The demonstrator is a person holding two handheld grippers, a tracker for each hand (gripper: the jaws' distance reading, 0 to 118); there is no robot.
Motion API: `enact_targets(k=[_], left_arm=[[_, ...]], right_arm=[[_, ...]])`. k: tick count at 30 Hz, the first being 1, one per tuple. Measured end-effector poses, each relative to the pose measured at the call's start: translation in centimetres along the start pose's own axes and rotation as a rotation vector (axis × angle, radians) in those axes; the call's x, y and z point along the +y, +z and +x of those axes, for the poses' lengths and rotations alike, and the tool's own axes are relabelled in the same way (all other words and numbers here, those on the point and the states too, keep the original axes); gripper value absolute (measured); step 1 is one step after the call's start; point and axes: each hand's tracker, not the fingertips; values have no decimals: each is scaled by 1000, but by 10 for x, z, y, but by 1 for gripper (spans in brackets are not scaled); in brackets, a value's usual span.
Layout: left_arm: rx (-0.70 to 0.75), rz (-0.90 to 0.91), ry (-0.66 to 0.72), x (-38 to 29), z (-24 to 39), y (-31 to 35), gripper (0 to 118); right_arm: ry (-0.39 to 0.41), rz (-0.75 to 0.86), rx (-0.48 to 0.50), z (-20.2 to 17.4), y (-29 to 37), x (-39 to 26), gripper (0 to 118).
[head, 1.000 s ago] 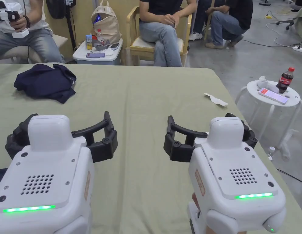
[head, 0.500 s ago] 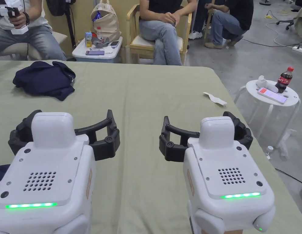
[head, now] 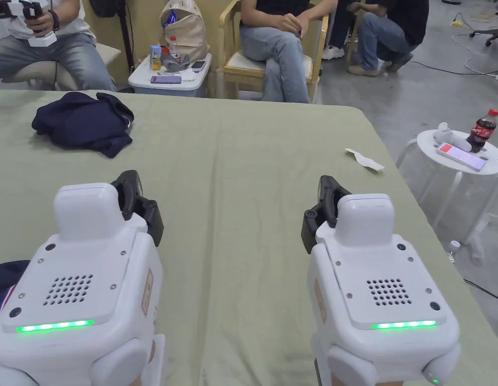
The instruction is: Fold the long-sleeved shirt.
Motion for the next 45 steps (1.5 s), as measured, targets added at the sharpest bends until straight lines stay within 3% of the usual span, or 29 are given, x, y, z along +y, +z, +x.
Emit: enact_targets(k=[1, 4, 8, 11, 16, 19, 22, 23, 28, 29, 30, 31, 33, 35, 36, 38, 41, 45], left_arm=[[34, -14, -31, -2, 1, -2, 0], [38, -27, -76, -7, -17, -1, 0], [126, -61, -67, -16, -72, 18, 0], [276, -125, -113, -29, -124, 40, 0], [483, -260, -35, -54, -212, 70, 0], [462, -375, 33, -66, -242, 52, 3], [427, -419, 46, -81, -254, 10, 82], [405, -450, 58, -87, -255, -9, 91], [302, -621, 70, -129, -267, -109, 89], [303, -711, 61, -142, -269, -126, 79], [306, -790, 54, -154, -270, -137, 54], [318, -853, 69, -169, -274, -148, 19], [380, -978, 88, -185, -281, -143, 15], [376, -699, 230, -170, -282, -129, 13], [384, -687, 267, -163, -280, -120, 12], [370, -573, 266, -137, -267, -93, 11], [333, -426, 135, -84, -229, -61, 10], [202, -311, 82, -16, -164, -58, 10]], right_arm=[[-23, -12, 30, 0, -2, 0, 1], [3, -12, -2, -15, -11, -5, 0], [1, -108, 128, -45, -28, -12, 0], [-32, -155, 244, -76, -39, -20, 0], [-34, -238, 438, -140, -50, -44, 0], [-41, -272, 496, -161, -56, -55, 0], [-24, -297, 506, -172, -64, -64, 0], [-16, -307, 509, -172, -67, -66, 0], [18, -357, 477, -167, -90, -78, 0], [18, -369, 464, -164, -95, -81, 0], [18, -379, 454, -161, -99, -84, 0], [18, -393, 444, -158, -103, -87, 0], [19, -411, 436, -155, -110, -94, 0], [26, -423, 430, -149, -112, -98, 0], [31, -427, 429, -147, -112, -100, 0], [32, -431, 428, -139, -111, -101, 0], [7, -428, 405, -124, -106, -97, 0], [-33, -392, 349, -92, -95, -86, 0]])
